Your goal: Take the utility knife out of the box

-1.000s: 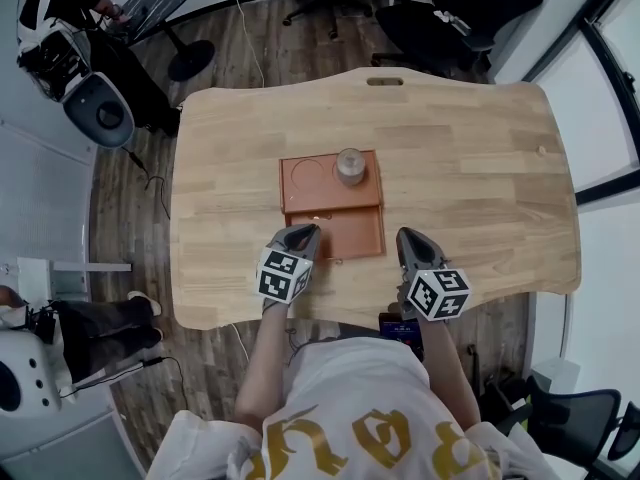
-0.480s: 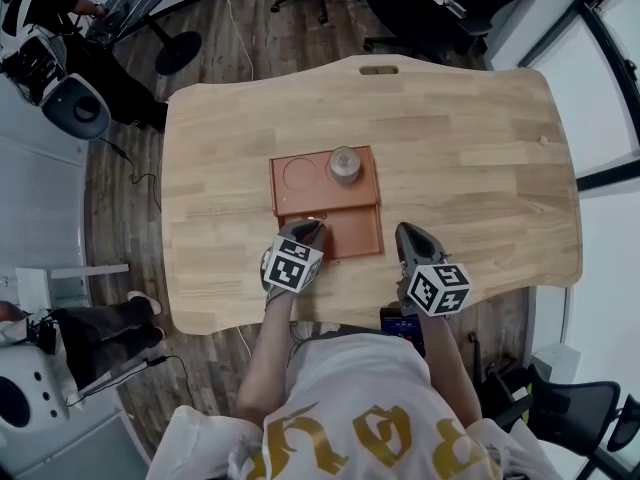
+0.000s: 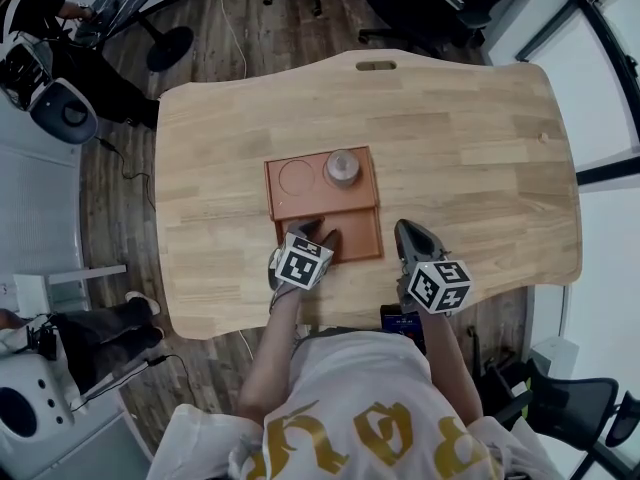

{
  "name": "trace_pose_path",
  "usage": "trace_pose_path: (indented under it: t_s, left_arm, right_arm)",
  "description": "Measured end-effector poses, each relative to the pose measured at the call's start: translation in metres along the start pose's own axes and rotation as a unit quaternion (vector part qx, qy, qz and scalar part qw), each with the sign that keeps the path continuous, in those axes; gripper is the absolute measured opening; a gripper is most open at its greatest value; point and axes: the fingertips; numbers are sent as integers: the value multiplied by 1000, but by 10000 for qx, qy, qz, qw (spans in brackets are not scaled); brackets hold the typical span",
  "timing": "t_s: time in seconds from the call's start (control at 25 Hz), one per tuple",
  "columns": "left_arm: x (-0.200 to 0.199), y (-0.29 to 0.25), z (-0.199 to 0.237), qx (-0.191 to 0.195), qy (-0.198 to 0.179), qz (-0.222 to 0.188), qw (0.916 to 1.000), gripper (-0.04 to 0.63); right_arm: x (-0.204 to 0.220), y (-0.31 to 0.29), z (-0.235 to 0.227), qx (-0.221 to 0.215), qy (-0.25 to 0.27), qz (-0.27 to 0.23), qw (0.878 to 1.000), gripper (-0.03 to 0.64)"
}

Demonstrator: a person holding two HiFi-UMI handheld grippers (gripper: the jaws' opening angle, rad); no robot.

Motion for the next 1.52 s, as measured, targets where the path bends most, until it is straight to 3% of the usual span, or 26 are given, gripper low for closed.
trace_pose_path:
  t_s: [0.2,0.6,0.84,1.16,1.28,1.52]
  left_arm:
    - [0,-8,-1,80,-195,80,9997,147]
    - [12,-22,1,-241,-902,434,9947,179]
    - [12,-26,2,-193,-699,537,9959,190]
    - [12,-20,-13,408,-342,781,9955,189]
    - [7,-14,-9,304,-453,581,9968,189]
    - [18,-21,1,-11,-902,827,9925,192]
  right_arm:
    - [3,-4,-4,5,-22,74,10000,12]
    - [10,-9,-7,-25,-21,171,9998,12]
    - [11,-11,-8,-30,-18,183,9998,12]
    - [15,-9,-5,-63,-39,216,9997,12]
    - [16,-7,-7,-43,-61,208,9998,12]
    - [20,-4,-7,-30,-124,193,9997,12]
Point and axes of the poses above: the fingertips, and each gripper's own axes: y backward along the fingers, z to its left, x out of its underside, and after that the axes turned 15 degrees about y, right-handed
